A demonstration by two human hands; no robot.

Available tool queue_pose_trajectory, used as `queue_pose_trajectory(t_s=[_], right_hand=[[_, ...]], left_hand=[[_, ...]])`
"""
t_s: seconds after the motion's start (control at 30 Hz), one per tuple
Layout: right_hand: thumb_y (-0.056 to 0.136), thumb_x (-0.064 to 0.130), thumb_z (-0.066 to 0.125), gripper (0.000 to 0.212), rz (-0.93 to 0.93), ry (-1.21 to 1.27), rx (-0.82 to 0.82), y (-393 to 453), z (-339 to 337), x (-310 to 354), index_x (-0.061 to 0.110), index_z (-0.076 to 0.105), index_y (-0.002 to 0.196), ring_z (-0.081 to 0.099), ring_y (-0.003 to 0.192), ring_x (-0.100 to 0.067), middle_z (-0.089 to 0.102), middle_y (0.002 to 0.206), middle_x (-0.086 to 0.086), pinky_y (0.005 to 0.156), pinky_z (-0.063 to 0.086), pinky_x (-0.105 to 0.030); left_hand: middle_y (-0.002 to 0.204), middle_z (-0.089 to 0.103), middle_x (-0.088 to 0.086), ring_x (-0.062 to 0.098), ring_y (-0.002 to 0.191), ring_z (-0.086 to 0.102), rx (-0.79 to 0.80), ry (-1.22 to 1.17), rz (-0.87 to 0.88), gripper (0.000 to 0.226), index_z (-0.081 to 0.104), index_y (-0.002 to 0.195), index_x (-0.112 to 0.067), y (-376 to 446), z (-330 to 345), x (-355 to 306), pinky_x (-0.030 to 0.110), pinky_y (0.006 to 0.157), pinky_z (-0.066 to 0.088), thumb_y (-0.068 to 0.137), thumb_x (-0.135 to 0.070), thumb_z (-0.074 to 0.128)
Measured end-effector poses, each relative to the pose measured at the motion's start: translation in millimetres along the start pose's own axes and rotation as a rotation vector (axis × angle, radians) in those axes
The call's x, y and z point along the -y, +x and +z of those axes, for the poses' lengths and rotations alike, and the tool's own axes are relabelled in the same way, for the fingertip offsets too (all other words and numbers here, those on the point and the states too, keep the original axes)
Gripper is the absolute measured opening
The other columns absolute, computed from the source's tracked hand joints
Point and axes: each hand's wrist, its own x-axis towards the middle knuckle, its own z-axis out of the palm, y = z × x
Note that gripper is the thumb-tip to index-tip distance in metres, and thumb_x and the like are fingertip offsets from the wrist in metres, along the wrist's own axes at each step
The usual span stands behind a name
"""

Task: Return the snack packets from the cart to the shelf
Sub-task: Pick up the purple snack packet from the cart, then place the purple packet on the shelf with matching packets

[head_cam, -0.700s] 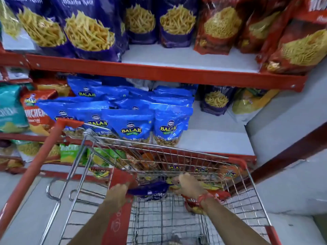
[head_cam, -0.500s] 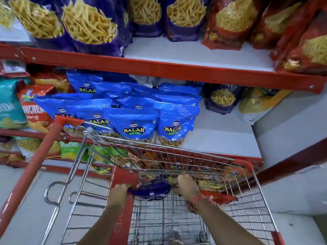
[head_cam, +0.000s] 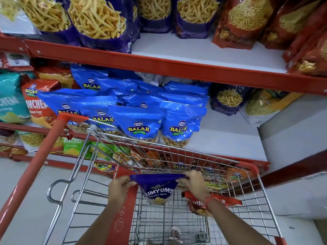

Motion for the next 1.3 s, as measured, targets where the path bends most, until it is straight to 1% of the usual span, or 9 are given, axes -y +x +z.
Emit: queue_pose_trajectory(t_s=[0.1, 0.23, 0.43, 0.53, 0.63, 0.8, 0.9, 1.07, 1.3], right_hand=[[0.081, 0.021, 0.072, 0.01, -0.073, 0.159, -0.048, -11.2, -22.7, 5.0, 0.019, 0.075, 0.09, 0.06, 0.052, -0.001, 0.064, 0.056, 0.013, 0.046, 0.045, -0.009], [0.082, 0.018, 0.071, 0.013, -0.16, 0.471, -0.062, -23.7, -50.8, 24.1, 0.024, 0.075, 0.092, 0.075, 0.083, -0.017, 0.08, 0.086, -0.002, 0.076, 0.061, -0.033], [0.084, 0.01, 0.067, 0.017, -0.36, 0.697, -0.172, -30.3, -112.5, 75.6, 0.021, 0.076, 0.094, 0.072, 0.096, -0.012, 0.079, 0.098, 0.005, 0.083, 0.057, -0.02], [0.081, 0.013, 0.067, 0.012, -0.458, 0.761, -0.229, -36.4, -154.8, 106.4, 0.019, 0.077, 0.087, 0.073, 0.094, -0.014, 0.079, 0.095, 0.003, 0.08, 0.059, -0.023], [0.077, 0.017, 0.068, 0.022, -0.556, 0.806, -0.3, -39.6, -200.4, 141.4, -0.001, 0.07, 0.09, 0.073, 0.082, -0.016, 0.076, 0.087, -0.002, 0.075, 0.062, -0.028], [0.087, 0.005, 0.061, 0.015, -0.735, 0.818, -0.376, -55.7, -280.4, 209.0, 0.013, 0.073, 0.092, 0.074, 0.073, -0.011, 0.079, 0.08, 0.003, 0.061, 0.059, -0.021], [0.087, 0.008, 0.063, 0.012, -0.834, 0.793, -0.459, -68.1, -323.0, 246.2, 0.011, 0.073, 0.092, 0.071, 0.07, -0.02, 0.078, 0.081, -0.002, 0.063, 0.06, -0.033], [0.088, 0.007, 0.062, 0.01, -0.894, 0.776, -0.522, -62.2, -380.1, 294.4, 0.012, 0.071, 0.089, 0.07, 0.058, -0.006, 0.077, 0.066, 0.005, 0.051, 0.057, -0.019], [0.087, 0.009, 0.064, 0.008, -0.842, 0.792, -0.546, -16.4, -407.7, 305.9, 0.01, 0.071, 0.092, 0.069, 0.056, -0.003, 0.076, 0.063, 0.006, 0.052, 0.058, -0.018]], left_hand=[[0.071, 0.069, 0.001, 0.018, 0.062, 0.059, 0.036, -0.284, 0.022, 0.02, 0.065, 0.072, -0.015, -3.8, -9.2, -11.4, 0.007, 0.051, 0.047, 0.079, 0.004, 0.066], [0.079, 0.075, 0.004, 0.016, 0.076, 0.068, 0.003, -0.448, 0.104, 0.015, 0.07, 0.081, -0.013, -3.4, -25.2, -34.8, 0.01, 0.067, 0.053, 0.082, 0.001, 0.064], [0.074, 0.076, -0.003, 0.004, 0.066, 0.07, -0.077, -0.562, 0.304, 0.028, 0.07, 0.075, -0.03, -0.1, -63.0, -117.2, 0.017, 0.06, 0.057, 0.084, -0.004, 0.065], [0.084, 0.074, 0.003, 0.012, 0.082, 0.071, -0.122, -0.605, 0.428, 0.015, 0.069, 0.081, -0.027, 2.3, -85.5, -169.4, 0.027, 0.075, 0.057, 0.083, -0.013, 0.067], [0.073, 0.075, -0.008, -0.003, 0.07, 0.069, -0.163, -0.722, 0.532, 0.015, 0.067, 0.079, -0.023, 3.9, -107.9, -230.0, 0.011, 0.062, 0.055, 0.084, -0.009, 0.065], [0.066, 0.073, -0.017, -0.006, 0.064, 0.066, -0.152, -0.885, 0.663, 0.012, 0.065, 0.08, -0.024, 6.0, -149.5, -327.1, 0.011, 0.053, 0.053, 0.086, -0.013, 0.064], [0.062, 0.073, -0.017, -0.005, 0.059, 0.067, -0.166, -0.954, 0.73, 0.013, 0.063, 0.079, -0.024, 4.6, -171.8, -379.3, 0.012, 0.049, 0.052, 0.086, -0.013, 0.064], [0.073, 0.07, -0.009, 0.002, 0.061, 0.063, -0.122, -1.066, 0.71, 0.014, 0.058, 0.08, -0.023, 12.2, -196.5, -452.9, 0.017, 0.057, 0.054, 0.088, -0.012, 0.062], [0.083, 0.063, -0.001, 0.01, 0.07, 0.058, -0.062, -1.158, 0.578, 0.018, 0.056, 0.078, -0.022, 51.4, -191.3, -485.7, 0.024, 0.065, 0.049, 0.089, -0.01, 0.059]])
